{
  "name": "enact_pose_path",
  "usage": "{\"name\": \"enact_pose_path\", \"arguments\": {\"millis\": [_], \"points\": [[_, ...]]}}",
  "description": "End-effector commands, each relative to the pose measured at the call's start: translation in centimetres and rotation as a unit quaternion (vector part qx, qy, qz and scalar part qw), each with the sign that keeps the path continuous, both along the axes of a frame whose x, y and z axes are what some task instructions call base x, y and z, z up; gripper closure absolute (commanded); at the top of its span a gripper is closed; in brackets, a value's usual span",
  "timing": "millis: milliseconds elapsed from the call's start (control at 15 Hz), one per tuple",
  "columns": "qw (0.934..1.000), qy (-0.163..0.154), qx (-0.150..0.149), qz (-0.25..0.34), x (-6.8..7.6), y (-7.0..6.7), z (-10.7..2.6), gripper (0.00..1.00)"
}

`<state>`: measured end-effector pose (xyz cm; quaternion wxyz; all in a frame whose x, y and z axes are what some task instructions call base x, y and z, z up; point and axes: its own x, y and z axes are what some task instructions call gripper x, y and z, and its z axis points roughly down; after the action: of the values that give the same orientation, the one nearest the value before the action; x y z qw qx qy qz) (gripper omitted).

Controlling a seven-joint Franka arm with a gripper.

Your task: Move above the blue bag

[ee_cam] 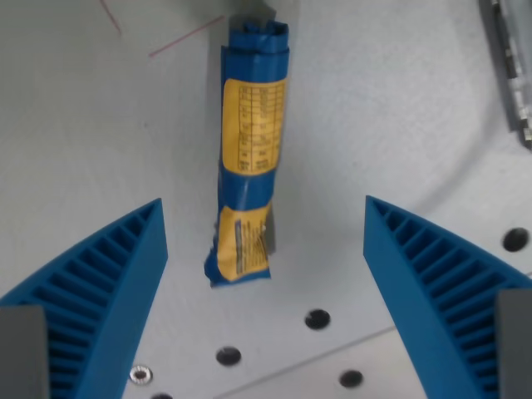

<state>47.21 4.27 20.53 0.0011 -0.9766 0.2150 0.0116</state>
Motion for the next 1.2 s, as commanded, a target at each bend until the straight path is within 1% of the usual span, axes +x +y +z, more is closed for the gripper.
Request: {"name": "enact_pose_path", "arguments": {"millis": [67, 333, 600, 867, 1200], "points": [[0.9972, -0.046, -0.014, -0.058, -0.4, 0.5, -1.3, 0.0], [0.9968, -0.046, -0.017, -0.062, -0.3, 0.7, -2.9, 0.0], [0.9967, -0.047, -0.02, -0.062, -0.4, 0.9, -4.0, 0.0], [0.9968, -0.049, -0.022, -0.059, -0.5, 1.0, -4.6, 0.0], [0.997, -0.05, -0.023, -0.054, -0.6, 1.1, -5.0, 0.0]]}}
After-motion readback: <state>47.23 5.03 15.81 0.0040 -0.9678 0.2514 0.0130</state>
